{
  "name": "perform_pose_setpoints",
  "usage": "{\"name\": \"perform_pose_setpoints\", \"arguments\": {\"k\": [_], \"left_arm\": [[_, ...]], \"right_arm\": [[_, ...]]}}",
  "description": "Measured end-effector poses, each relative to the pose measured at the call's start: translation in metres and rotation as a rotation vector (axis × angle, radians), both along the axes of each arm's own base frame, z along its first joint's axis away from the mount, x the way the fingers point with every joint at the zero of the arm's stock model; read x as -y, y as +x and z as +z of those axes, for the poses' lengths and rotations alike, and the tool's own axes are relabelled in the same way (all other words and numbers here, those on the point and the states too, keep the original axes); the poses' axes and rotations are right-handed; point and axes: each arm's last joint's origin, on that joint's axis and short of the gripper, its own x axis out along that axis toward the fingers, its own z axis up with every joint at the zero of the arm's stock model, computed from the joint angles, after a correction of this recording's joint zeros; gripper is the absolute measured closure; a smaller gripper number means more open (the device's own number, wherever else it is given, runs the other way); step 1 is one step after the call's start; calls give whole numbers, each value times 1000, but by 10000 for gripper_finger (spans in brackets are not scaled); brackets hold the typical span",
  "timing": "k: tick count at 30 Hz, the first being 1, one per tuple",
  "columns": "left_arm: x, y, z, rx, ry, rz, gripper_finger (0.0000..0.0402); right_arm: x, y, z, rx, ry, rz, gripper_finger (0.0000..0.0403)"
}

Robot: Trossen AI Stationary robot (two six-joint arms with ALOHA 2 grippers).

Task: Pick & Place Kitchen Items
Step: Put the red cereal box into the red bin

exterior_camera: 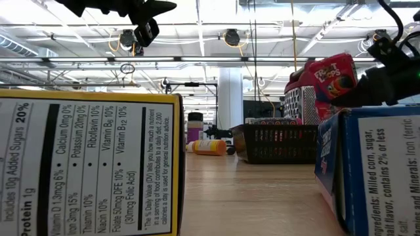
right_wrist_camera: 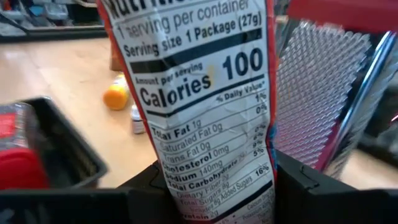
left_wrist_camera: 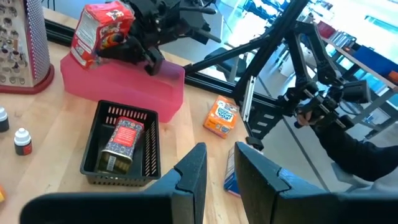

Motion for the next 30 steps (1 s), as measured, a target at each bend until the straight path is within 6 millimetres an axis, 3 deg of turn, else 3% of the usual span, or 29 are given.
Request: {"name": "perform_pose_setpoints", "arguments": {"k": [6,15,22,30], "left_arm": [[0,0,0,0,0,0,320],[0,0,0,-1,-7,2,320],[0,0,0,-1,-9,3,320],[0,0,0,0,-10,3,320]], "right_arm": [[3,-7,-9,-106,4,24,260],[6,-9,-11,-129,54,13,257],[5,-5,11,-173,9,15,255],[4,-5,15,-182,27,46,260]]}}
